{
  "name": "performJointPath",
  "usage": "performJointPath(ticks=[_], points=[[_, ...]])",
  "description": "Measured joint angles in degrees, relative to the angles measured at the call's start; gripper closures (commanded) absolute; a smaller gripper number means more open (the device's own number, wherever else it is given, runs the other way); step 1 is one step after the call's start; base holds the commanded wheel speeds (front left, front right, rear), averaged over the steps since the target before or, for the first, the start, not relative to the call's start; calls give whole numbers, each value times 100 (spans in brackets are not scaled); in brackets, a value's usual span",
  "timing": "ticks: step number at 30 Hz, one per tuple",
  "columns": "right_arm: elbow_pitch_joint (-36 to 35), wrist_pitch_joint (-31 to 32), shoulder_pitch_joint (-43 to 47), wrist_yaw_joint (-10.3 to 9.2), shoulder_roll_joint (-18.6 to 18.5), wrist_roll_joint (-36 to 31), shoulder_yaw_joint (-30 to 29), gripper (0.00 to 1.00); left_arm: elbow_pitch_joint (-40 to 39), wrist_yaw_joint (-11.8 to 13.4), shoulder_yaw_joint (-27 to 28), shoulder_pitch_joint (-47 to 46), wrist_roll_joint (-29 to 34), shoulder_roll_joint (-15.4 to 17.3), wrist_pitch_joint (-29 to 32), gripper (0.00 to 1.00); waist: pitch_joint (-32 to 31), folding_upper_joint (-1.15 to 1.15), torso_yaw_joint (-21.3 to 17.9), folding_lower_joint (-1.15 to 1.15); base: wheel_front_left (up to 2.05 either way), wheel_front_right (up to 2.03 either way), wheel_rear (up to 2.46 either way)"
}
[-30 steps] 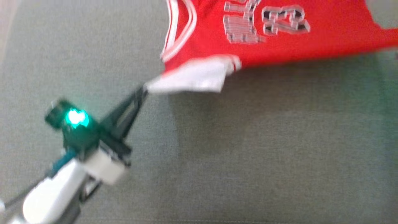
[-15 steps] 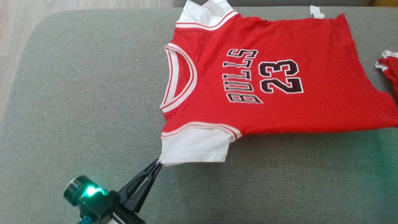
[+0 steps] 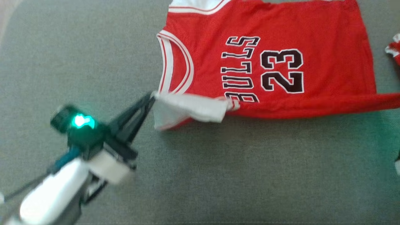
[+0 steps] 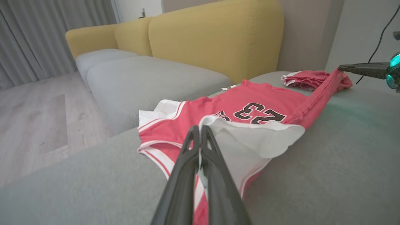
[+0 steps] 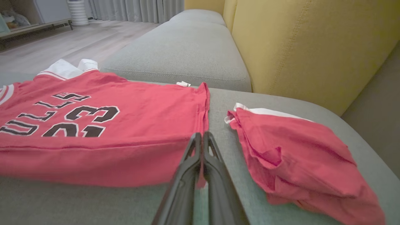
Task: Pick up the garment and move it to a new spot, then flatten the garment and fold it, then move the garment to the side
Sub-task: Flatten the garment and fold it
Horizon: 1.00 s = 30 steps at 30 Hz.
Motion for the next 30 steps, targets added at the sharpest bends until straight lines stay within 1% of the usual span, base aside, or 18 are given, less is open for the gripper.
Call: performJointPath(ticks=[3,9,13,18,19,20,21,24,25,27,30], points=[[144,46,-355,0,-47,-4,65,100,412,-180,-12,-665,99,-162,47,100,198,0,-11,0,0,0,0],[405,47,-1121,0,-222,13,279,100,1121,-361,-64,-1825,285,-358,55,100,598,0,-67,1,0,0,0],[566,46,-1600,0,-328,12,454,100,1508,-412,-210,-2362,326,-443,23,100,824,0,-98,1,0,0,0],[856,53,-2002,0,-349,40,676,100,1976,-421,-432,-2704,316,-635,-168,100,995,0,-74,0,0,0,0],[932,74,-2060,0,-346,93,709,100,2056,-438,-431,-2732,282,-678,-202,79,1009,0,-60,0,0,0,0],[995,79,-2104,0,-344,132,725,59,2145,-460,-431,-2751,245,-716,-235,15,1022,0,-47,0,0,0,0],[1060,80,-2154,0,-344,159,749,0,2232,-460,-427,-2760,190,-748,-275,0,1030,0,-34,0,0,0,0],[1218,38,-2243,0,-333,160,749,0,2373,-459,-402,-2730,36,-834,-372,0,1011,0,3,0,0,0,0],[1261,33,-2267,0,-327,157,747,0,2382,-423,-377,-2685,-18,-853,-402,0,990,0,11,-1,0,0,0],[1350,-89,-2274,0,-322,145,739,0,2385,-291,-296,-2488,-101,-894,-468,0,933,0,22,-1,0,0,0],[1434,-159,-2266,0,-280,142,733,0,2399,-47,-148,-1913,-357,-1014,-516,0,845,0,33,-1,0,0,0]])
